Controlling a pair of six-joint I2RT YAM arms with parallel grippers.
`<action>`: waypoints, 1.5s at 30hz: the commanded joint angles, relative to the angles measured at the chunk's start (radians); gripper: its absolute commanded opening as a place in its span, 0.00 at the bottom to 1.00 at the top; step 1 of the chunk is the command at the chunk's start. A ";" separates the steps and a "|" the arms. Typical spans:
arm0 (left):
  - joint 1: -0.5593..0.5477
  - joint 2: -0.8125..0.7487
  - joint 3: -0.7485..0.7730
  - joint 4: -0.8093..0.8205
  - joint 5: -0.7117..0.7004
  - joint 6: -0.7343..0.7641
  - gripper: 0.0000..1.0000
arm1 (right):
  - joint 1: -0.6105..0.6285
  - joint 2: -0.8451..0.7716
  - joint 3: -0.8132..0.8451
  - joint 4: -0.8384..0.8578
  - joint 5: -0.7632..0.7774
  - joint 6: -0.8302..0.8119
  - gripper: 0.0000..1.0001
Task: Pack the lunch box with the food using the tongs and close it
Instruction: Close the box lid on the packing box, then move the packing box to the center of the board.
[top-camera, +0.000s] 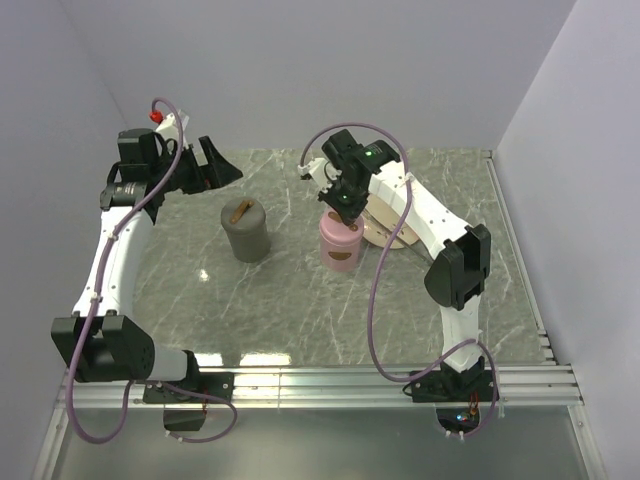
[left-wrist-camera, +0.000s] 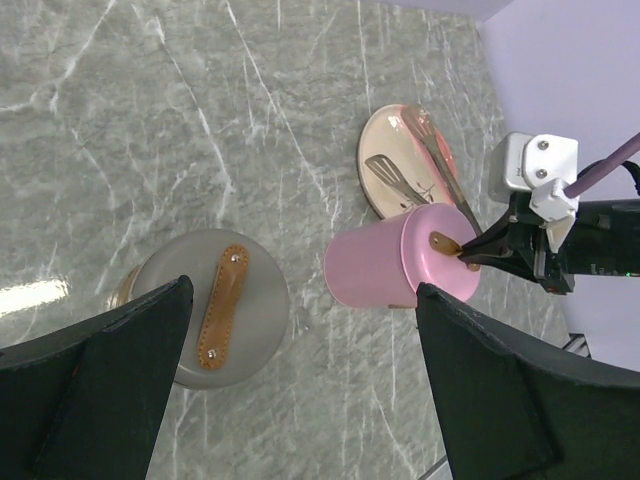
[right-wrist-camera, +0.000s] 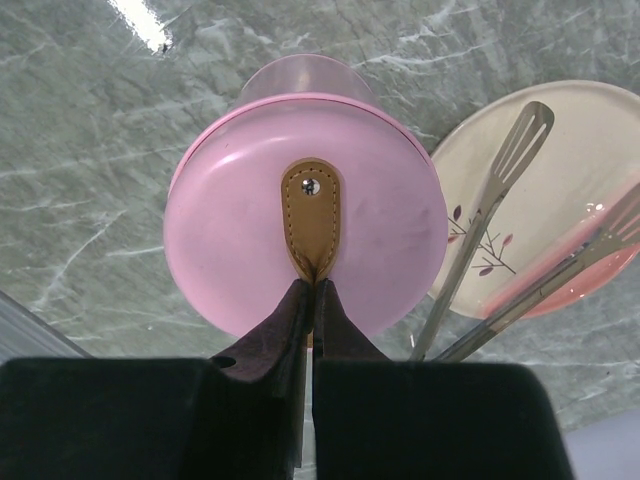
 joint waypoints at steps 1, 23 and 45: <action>0.022 -0.021 0.000 0.014 0.037 -0.012 0.99 | 0.020 0.043 -0.012 -0.009 -0.041 0.001 0.05; 0.358 0.146 -0.141 0.137 0.204 -0.101 0.47 | -0.261 -0.183 0.051 0.146 -0.491 0.214 0.51; 0.206 0.359 -0.284 0.200 0.145 -0.021 0.35 | -0.462 0.013 -0.282 0.325 -0.656 0.346 0.45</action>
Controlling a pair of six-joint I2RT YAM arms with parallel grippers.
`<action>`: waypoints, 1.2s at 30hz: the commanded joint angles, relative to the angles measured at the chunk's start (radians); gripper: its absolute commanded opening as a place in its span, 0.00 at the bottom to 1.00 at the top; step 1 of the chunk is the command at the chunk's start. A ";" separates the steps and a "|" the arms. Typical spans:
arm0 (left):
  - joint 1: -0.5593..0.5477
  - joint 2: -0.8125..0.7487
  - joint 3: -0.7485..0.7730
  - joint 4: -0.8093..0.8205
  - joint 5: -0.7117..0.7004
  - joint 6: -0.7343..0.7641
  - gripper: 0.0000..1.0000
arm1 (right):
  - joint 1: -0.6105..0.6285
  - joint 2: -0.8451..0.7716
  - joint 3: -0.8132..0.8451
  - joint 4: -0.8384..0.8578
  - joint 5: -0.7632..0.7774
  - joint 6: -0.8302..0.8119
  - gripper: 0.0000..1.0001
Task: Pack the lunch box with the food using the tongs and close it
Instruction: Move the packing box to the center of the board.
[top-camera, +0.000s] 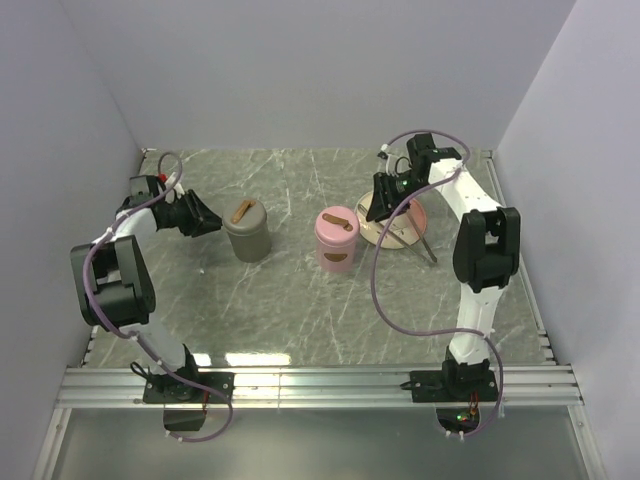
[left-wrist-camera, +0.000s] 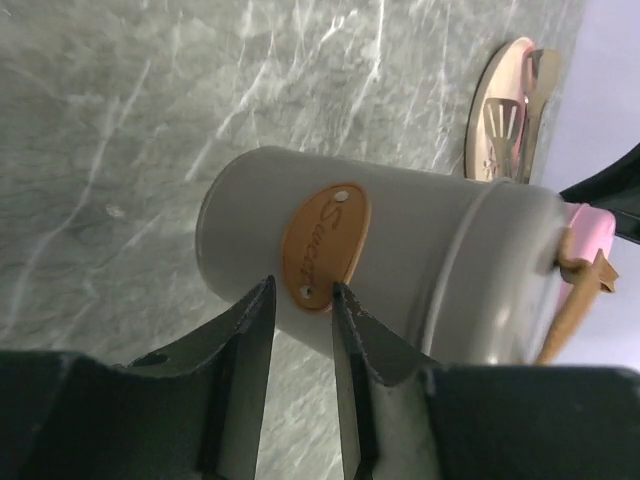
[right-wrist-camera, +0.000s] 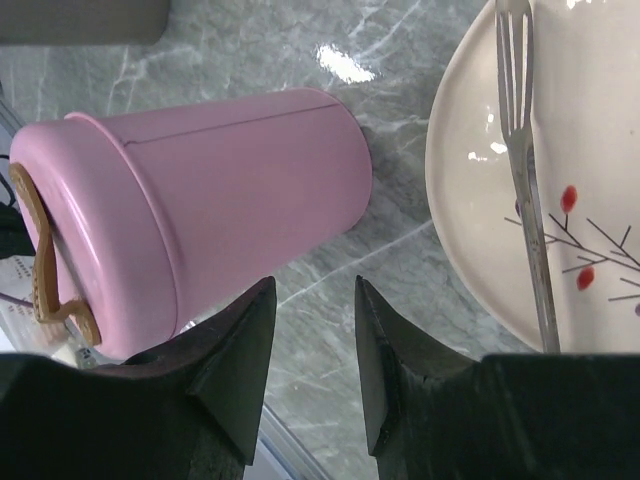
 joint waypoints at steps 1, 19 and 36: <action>-0.009 0.025 -0.013 0.073 -0.054 -0.011 0.35 | 0.007 0.013 0.024 0.055 -0.032 0.017 0.45; -0.121 0.180 0.033 0.218 0.019 -0.005 0.32 | 0.119 0.113 0.047 0.085 -0.069 0.026 0.43; -0.258 0.142 -0.094 0.234 0.057 0.066 0.29 | 0.162 0.134 0.028 0.073 -0.112 -0.005 0.43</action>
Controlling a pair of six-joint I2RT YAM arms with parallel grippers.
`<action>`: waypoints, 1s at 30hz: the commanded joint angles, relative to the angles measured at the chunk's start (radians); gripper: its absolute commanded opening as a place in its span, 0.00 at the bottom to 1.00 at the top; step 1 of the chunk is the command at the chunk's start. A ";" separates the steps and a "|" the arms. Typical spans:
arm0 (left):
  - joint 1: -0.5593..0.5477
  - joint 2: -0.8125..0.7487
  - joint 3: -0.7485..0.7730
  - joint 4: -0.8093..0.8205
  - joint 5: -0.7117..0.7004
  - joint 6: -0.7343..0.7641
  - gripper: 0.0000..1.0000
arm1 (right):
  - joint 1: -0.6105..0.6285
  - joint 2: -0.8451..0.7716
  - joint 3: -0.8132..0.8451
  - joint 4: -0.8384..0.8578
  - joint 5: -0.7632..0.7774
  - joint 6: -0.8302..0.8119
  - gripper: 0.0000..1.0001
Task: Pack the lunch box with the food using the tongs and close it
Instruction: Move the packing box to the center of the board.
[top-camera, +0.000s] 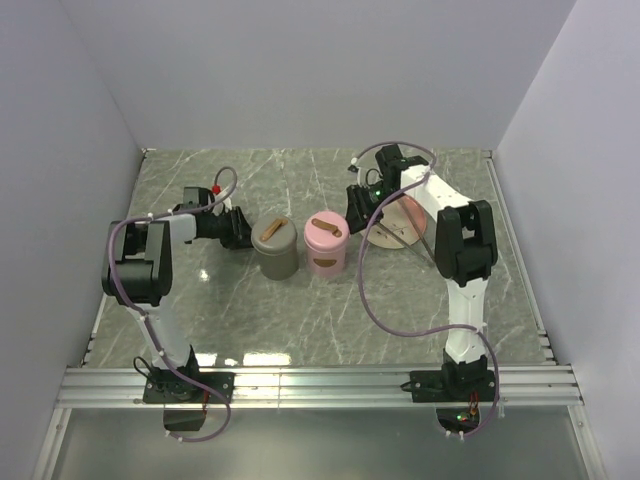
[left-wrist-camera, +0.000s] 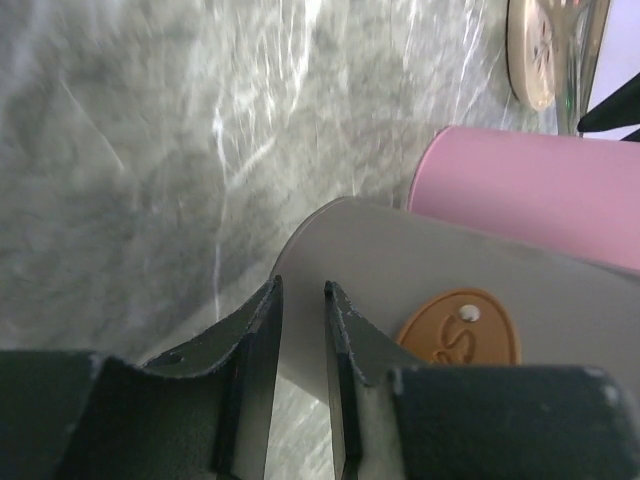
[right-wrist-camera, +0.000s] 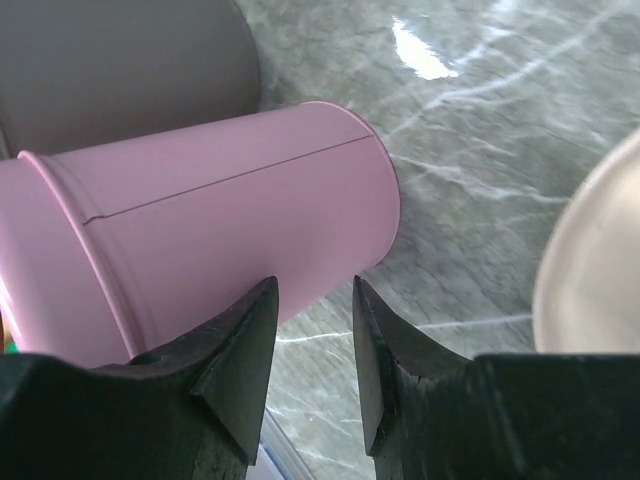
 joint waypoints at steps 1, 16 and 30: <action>-0.023 -0.038 -0.019 0.026 0.042 0.019 0.29 | 0.034 0.019 0.013 0.006 -0.052 -0.029 0.43; -0.024 -0.027 0.047 0.029 -0.010 0.028 0.30 | 0.040 0.073 0.094 0.054 -0.078 0.017 0.43; -0.017 -0.041 0.063 0.116 -0.039 -0.013 0.30 | 0.043 0.093 0.121 0.061 -0.111 0.025 0.43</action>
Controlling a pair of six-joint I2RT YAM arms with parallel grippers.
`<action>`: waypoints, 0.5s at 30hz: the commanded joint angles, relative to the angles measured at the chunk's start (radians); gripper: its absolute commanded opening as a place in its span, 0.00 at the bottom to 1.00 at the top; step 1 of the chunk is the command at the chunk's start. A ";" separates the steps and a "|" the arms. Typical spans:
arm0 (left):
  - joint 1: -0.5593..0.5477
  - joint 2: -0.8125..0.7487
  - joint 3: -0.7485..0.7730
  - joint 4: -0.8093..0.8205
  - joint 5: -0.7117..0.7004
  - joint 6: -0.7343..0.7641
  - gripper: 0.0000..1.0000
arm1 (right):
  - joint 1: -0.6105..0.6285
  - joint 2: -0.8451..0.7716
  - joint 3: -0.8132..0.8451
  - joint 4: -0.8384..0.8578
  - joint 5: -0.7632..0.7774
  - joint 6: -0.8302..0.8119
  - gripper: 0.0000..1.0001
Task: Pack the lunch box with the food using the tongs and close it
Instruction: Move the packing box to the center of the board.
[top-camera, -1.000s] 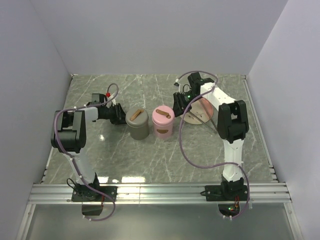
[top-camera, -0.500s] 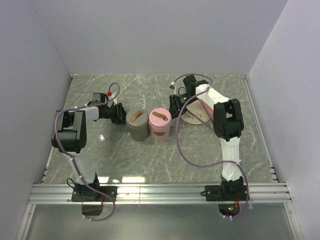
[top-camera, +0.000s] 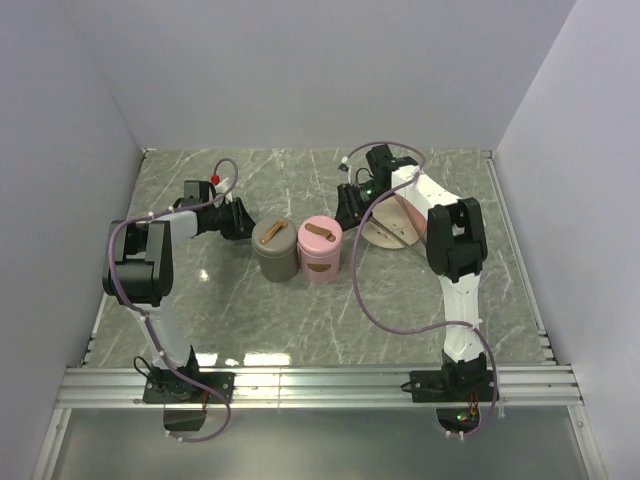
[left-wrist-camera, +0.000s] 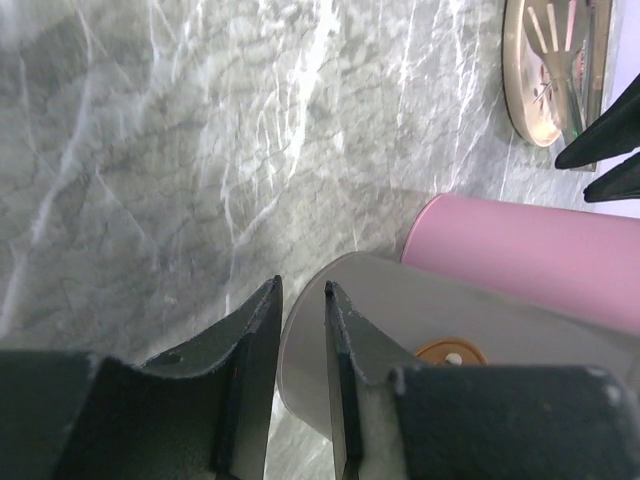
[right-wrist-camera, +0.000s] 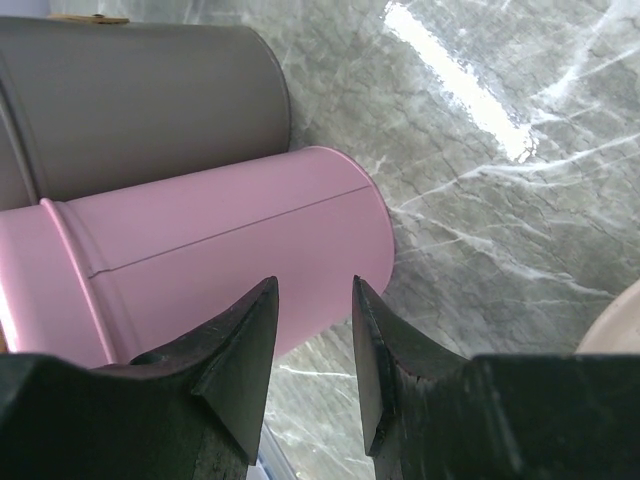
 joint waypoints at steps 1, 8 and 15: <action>-0.001 -0.040 0.028 0.055 0.031 -0.001 0.30 | 0.009 0.018 0.057 0.012 -0.046 0.006 0.43; -0.009 -0.072 -0.035 0.047 0.065 0.045 0.29 | 0.037 -0.015 0.002 0.003 -0.075 -0.015 0.43; -0.030 -0.138 -0.110 0.053 0.079 0.054 0.28 | 0.070 -0.072 -0.054 0.024 -0.063 -0.006 0.43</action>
